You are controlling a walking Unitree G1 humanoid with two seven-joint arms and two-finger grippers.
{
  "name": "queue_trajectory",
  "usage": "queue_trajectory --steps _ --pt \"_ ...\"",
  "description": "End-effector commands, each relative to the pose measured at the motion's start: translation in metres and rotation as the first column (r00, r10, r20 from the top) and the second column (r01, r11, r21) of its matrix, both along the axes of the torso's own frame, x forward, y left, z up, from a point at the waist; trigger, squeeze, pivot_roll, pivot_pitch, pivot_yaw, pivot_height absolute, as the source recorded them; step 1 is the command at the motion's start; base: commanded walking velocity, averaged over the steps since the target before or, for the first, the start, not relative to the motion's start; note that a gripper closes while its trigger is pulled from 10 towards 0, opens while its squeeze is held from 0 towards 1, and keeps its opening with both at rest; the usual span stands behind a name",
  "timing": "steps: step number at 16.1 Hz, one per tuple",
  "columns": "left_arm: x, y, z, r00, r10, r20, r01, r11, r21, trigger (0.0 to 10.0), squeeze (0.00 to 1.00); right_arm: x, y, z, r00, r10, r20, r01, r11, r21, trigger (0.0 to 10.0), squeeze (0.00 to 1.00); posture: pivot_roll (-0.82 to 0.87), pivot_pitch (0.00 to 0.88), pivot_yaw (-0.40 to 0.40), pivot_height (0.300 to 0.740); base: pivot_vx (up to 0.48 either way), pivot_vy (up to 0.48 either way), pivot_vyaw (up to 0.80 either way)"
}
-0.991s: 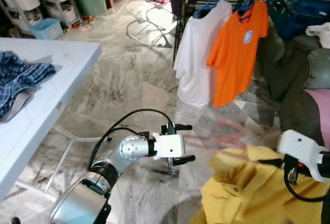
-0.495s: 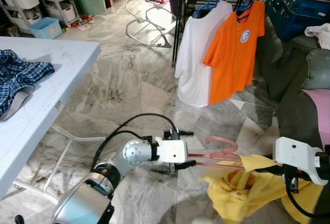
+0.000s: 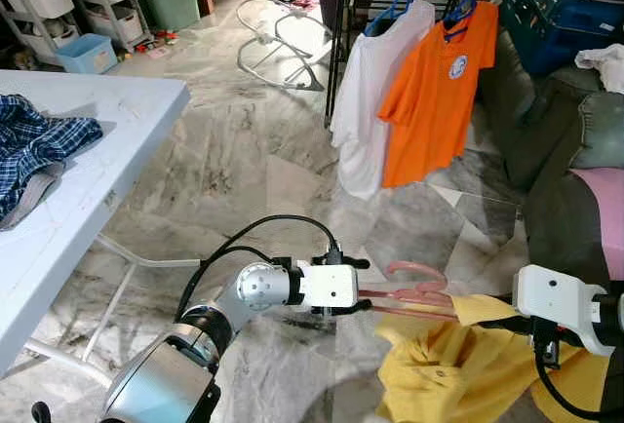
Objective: Hang hanger
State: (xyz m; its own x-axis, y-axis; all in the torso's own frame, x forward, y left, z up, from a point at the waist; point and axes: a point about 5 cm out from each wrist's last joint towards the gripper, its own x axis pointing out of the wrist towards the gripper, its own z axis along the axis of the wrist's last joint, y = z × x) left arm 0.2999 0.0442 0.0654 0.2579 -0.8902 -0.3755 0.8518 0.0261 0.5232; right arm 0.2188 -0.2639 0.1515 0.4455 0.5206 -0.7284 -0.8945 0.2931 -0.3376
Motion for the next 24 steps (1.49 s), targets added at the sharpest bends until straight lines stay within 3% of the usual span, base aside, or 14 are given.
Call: queue_trajectory --steps 1,17,18,19,22,24 --pt "0.005 0.002 0.004 1.000 -0.004 0.002 0.004 1.000 0.015 0.0 0.00 0.002 0.000 0.010 0.998 0.007 0.059 -0.007 1.000 -0.006 0.0 0.00 -0.14 0.053 0.019 0.740 0.000 0.000 0.00" --pt "0.005 -0.004 0.004 0.998 -0.020 -0.067 0.022 0.999 0.037 0.0 0.00 0.004 -0.002 0.006 0.996 -0.008 0.085 0.010 1.000 -0.016 0.0 0.00 -0.15 0.053 0.022 0.740 0.000 0.000 0.00" --pt "0.005 -0.004 0.003 0.997 -0.018 -0.070 0.021 0.999 0.038 0.0 0.00 0.005 0.000 0.005 0.996 -0.019 0.089 0.019 1.000 0.002 2.2 0.03 -0.15 0.054 0.023 0.740 0.000 0.000 0.00" --pt "0.005 -0.004 0.004 0.997 -0.008 -0.074 0.011 0.999 0.034 0.0 0.00 0.007 0.002 0.004 0.995 -0.039 0.097 0.036 0.999 0.032 10.0 1.00 -0.14 0.054 0.022 0.740 0.000 0.000 0.00" --pt "0.007 -0.003 0.003 0.995 0.027 -0.092 -0.026 1.000 0.010 0.0 0.00 0.010 -0.002 0.003 0.996 -0.051 0.079 0.047 0.997 0.055 10.0 1.00 -0.14 0.055 0.016 0.740 0.000 0.000 0.00" --pt "0.005 0.000 0.000 0.992 0.050 -0.115 -0.050 0.999 -0.001 0.0 0.00 0.019 -0.016 0.002 0.988 -0.072 0.138 0.077 0.997 -0.030 10.0 1.00 -0.15 0.054 0.014 0.740 0.000 0.000 0.00"
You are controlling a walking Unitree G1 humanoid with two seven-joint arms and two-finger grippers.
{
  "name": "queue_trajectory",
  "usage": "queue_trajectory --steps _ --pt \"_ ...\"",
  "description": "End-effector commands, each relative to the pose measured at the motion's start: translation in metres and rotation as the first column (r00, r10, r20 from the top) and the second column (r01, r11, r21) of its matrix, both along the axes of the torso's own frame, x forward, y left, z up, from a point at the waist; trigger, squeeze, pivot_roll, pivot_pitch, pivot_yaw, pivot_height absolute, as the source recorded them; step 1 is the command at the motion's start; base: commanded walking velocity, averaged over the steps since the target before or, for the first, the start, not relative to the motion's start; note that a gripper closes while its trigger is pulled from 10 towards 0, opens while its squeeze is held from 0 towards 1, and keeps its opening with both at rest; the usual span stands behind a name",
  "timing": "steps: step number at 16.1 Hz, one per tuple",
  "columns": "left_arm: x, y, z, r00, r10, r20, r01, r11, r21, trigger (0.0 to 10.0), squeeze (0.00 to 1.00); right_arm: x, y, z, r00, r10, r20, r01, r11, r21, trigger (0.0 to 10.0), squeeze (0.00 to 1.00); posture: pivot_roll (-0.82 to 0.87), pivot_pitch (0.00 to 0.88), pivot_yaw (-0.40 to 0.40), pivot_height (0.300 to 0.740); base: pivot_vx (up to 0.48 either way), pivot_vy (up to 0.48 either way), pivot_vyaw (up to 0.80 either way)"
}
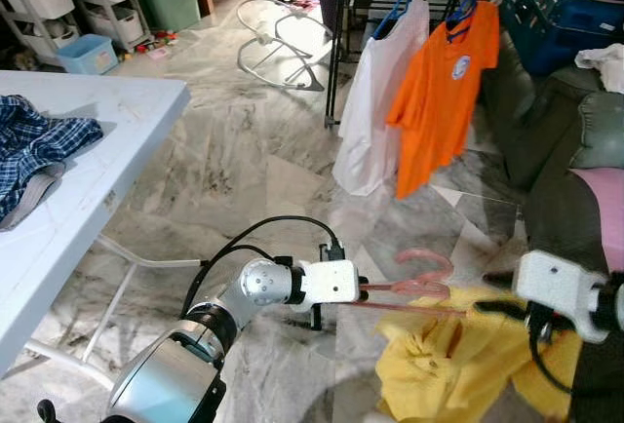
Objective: Hang hanger
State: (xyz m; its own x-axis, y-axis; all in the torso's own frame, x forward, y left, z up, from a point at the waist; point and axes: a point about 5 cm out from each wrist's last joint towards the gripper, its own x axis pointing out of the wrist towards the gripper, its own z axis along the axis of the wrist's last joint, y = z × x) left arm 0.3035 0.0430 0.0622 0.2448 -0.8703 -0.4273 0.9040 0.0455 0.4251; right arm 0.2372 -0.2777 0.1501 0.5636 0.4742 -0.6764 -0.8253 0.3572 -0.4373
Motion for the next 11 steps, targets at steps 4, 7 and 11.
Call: queue_trajectory --steps 4,7,11 --pt "0.000 0.009 -0.007 0.992 0.112 -0.056 -0.116 0.991 -0.067 0.0 0.00 0.020 -0.012 0.020 0.981 -0.028 0.193 0.048 0.994 -0.100 10.0 1.00 -0.14 0.053 0.005 0.740 0.000 0.000 0.00" --pt "0.001 0.013 -0.011 0.974 0.199 -0.109 -0.211 0.972 -0.103 0.0 0.00 0.026 -0.015 0.036 0.940 -0.072 0.333 0.110 0.989 -0.097 10.0 1.00 -0.14 0.053 0.003 0.740 0.000 0.000 0.00" --pt "-0.001 0.011 -0.013 0.966 0.224 -0.129 -0.240 0.963 -0.125 0.0 0.00 0.026 -0.017 0.039 0.897 -0.115 0.427 0.151 0.987 -0.050 10.0 1.00 -0.15 0.048 0.011 0.740 0.000 0.000 0.00"
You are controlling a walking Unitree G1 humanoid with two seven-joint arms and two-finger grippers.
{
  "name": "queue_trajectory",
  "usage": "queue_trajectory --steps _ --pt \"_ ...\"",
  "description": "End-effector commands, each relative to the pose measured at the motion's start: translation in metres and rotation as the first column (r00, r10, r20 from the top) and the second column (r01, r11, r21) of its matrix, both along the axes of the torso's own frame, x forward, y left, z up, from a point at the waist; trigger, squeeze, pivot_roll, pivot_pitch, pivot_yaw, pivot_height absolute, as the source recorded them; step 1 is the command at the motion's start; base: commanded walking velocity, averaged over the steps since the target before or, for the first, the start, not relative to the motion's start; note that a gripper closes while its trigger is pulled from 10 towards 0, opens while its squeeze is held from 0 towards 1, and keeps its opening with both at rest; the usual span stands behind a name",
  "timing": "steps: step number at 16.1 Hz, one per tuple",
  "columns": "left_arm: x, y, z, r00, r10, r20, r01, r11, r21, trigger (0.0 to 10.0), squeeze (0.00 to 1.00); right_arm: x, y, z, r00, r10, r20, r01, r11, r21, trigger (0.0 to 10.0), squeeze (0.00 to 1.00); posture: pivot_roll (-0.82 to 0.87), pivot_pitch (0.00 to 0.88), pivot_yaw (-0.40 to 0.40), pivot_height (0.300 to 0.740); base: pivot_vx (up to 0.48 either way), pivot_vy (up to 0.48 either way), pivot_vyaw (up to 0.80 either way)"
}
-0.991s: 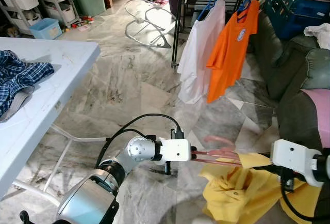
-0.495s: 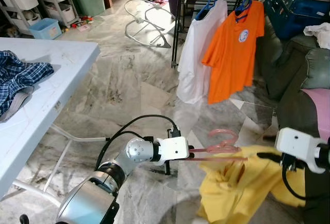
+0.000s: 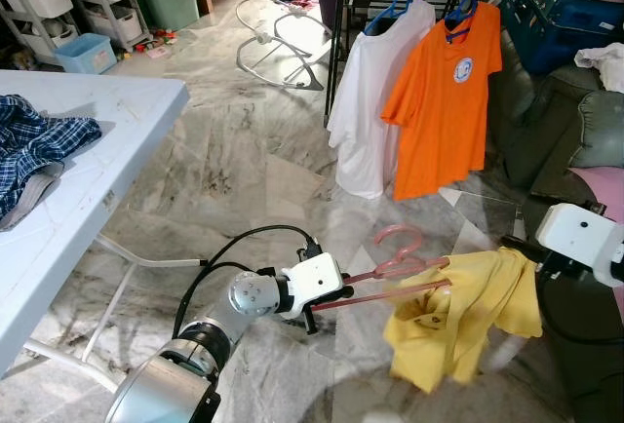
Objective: Hang hanger
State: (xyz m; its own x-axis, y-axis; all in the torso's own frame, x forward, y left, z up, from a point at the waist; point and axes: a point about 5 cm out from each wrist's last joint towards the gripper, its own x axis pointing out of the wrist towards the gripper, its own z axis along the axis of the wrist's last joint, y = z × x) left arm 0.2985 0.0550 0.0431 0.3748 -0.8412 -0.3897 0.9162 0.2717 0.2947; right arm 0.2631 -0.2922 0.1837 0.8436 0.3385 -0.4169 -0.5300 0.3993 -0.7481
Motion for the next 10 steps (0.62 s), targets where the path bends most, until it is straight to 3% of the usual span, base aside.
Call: queue_trajectory --steps 1,2,4,6,8,10 --pt "0.004 -0.003 0.006 0.999 0.038 0.012 -0.037 0.998 -0.050 0.0 0.00 0.002 -0.003 0.010 0.998 -0.020 0.062 0.020 1.000 -0.004 10.0 1.00 -0.15 0.048 0.011 0.740 0.000 0.000 0.00" --pt "0.005 -0.004 0.006 0.999 0.054 0.006 -0.053 0.997 -0.057 0.0 0.00 0.003 -0.004 0.015 0.995 -0.040 0.094 0.040 0.999 0.002 10.0 1.00 -0.15 0.046 0.008 0.740 0.000 0.000 0.00" --pt "0.014 -0.005 0.012 0.986 0.166 -0.026 -0.168 0.979 -0.114 0.0 0.00 0.002 -0.012 0.020 0.954 -0.210 0.212 0.192 0.976 0.104 10.0 1.00 -0.15 0.045 0.002 0.740 0.000 0.000 0.00" --pt "0.019 -0.005 0.017 0.976 0.212 -0.054 -0.218 0.962 -0.164 0.0 0.00 -0.007 -0.012 0.006 0.919 -0.322 0.229 0.279 0.939 0.201 10.0 1.00 -0.14 0.046 -0.002 0.740 0.000 0.000 0.00" --pt "0.022 -0.005 0.021 0.969 0.234 -0.074 -0.245 0.947 -0.209 0.0 0.00 -0.017 -0.007 -0.020 0.863 -0.465 0.200 0.374 0.852 0.368 10.0 1.00 -0.14 0.054 -0.003 0.740 0.000 0.000 0.00" --pt "0.024 -0.011 0.029 0.974 0.210 -0.086 -0.226 0.938 -0.261 0.0 0.00 -0.023 0.010 -0.048 0.838 -0.532 0.121 0.410 0.760 0.504 10.0 1.00 -0.14 0.056 0.001 0.740 0.000 0.000 0.00"
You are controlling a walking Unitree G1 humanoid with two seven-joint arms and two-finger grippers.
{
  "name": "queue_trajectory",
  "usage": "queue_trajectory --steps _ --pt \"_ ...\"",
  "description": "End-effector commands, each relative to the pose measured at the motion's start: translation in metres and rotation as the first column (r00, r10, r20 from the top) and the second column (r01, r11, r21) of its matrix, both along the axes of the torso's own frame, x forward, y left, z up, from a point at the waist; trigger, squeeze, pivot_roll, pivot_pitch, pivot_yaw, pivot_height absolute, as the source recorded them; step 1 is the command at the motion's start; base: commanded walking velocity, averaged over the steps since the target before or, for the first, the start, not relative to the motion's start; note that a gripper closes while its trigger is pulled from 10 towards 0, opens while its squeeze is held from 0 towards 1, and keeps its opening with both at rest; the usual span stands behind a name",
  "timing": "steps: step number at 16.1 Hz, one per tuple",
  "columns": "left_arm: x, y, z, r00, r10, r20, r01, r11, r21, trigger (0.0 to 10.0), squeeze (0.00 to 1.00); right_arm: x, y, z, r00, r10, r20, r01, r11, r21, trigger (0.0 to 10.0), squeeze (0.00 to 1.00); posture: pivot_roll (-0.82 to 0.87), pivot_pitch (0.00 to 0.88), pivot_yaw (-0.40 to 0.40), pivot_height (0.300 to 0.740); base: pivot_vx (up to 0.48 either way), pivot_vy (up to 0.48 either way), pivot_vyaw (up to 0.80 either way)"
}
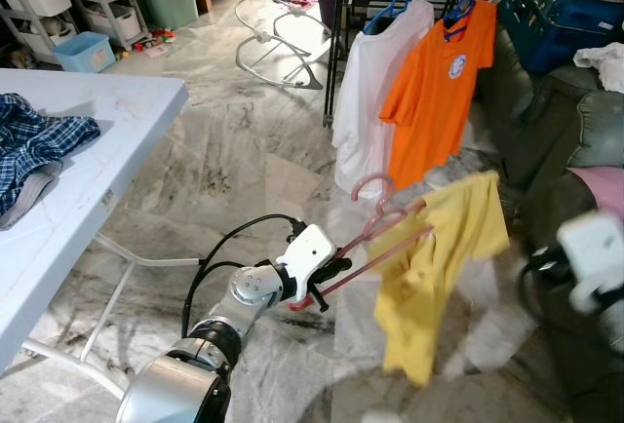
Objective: Hang hanger
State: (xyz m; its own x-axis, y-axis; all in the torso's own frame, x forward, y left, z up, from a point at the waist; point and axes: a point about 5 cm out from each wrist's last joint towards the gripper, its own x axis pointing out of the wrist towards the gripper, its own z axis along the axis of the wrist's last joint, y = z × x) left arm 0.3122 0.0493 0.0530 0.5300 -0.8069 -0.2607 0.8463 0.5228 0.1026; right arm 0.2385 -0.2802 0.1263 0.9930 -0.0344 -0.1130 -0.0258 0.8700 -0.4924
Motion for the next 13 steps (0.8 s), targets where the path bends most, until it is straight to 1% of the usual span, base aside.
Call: queue_trajectory --steps 1,2,3,5,6,8,9,10,11,13 --pt "0.011 -0.007 0.022 0.998 -0.009 0.066 0.013 0.998 -0.068 0.0 0.00 0.000 0.003 0.001 1.000 -0.011 0.016 0.010 1.000 0.018 10.0 1.00 -0.14 0.058 0.004 0.740 0.000 0.000 0.00" --pt "0.013 -0.010 0.027 0.997 -0.018 0.079 0.025 0.996 -0.087 0.0 0.00 0.000 0.007 -0.008 1.000 -0.028 0.002 0.028 0.998 0.060 10.0 0.85 -0.13 0.061 0.005 0.740 0.000 0.000 0.00" --pt "0.017 -0.011 0.038 0.994 -0.049 0.101 0.061 0.991 -0.117 0.0 0.00 -0.001 0.012 -0.026 0.997 -0.035 -0.062 0.039 0.997 0.067 10.0 0.00 -0.13 0.064 0.005 0.740 0.000 0.000 0.00" --pt "0.018 -0.011 0.047 0.983 -0.118 0.142 0.136 0.983 -0.124 0.0 0.00 0.001 0.014 -0.037 0.994 -0.055 -0.090 0.063 0.994 0.090 10.0 0.00 -0.12 0.068 0.004 0.740 0.000 0.000 0.00" --pt "0.018 -0.009 0.052 0.975 -0.156 0.160 0.177 0.975 -0.131 0.0 0.00 0.005 0.012 -0.042 0.992 -0.073 -0.105 0.081 0.994 0.074 10.0 0.00 -0.11 0.070 0.001 0.740 0.000 0.000 0.00" --pt "0.016 -0.007 0.057 0.962 -0.206 0.180 0.235 0.960 -0.155 0.0 0.00 0.012 0.008 -0.043 0.991 -0.099 -0.093 0.107 0.990 0.088 10.0 0.00 -0.10 0.073 -0.004 0.740 0.000 0.000 0.00" --pt "0.013 -0.008 0.058 0.952 -0.247 0.181 0.276 0.948 -0.159 0.0 0.00 0.016 0.006 -0.043 0.990 -0.110 -0.087 0.116 0.990 0.074 10.0 0.00 -0.09 0.075 -0.005 0.740 0.000 0.000 0.00" --pt "0.011 -0.008 0.058 0.947 -0.264 0.183 0.294 0.943 -0.157 0.0 0.00 0.017 0.005 -0.043 0.990 -0.113 -0.085 0.119 0.990 0.070 10.0 0.00 -0.09 0.075 -0.005 0.740 0.000 0.000 0.00" --pt "0.006 -0.010 0.058 0.934 -0.299 0.197 0.331 0.930 -0.160 0.0 0.00 0.021 0.007 -0.042 0.992 -0.104 -0.073 0.110 0.990 0.083 10.0 0.00 -0.09 0.078 -0.007 0.740 0.000 0.000 0.00" --pt "0.001 -0.014 0.058 0.923 -0.329 0.201 0.364 0.914 -0.178 0.0 0.00 0.030 0.016 -0.042 0.996 -0.065 -0.060 0.071 0.992 0.107 10.0 0.00 -0.09 0.082 -0.008 0.740 0.000 0.000 0.00"
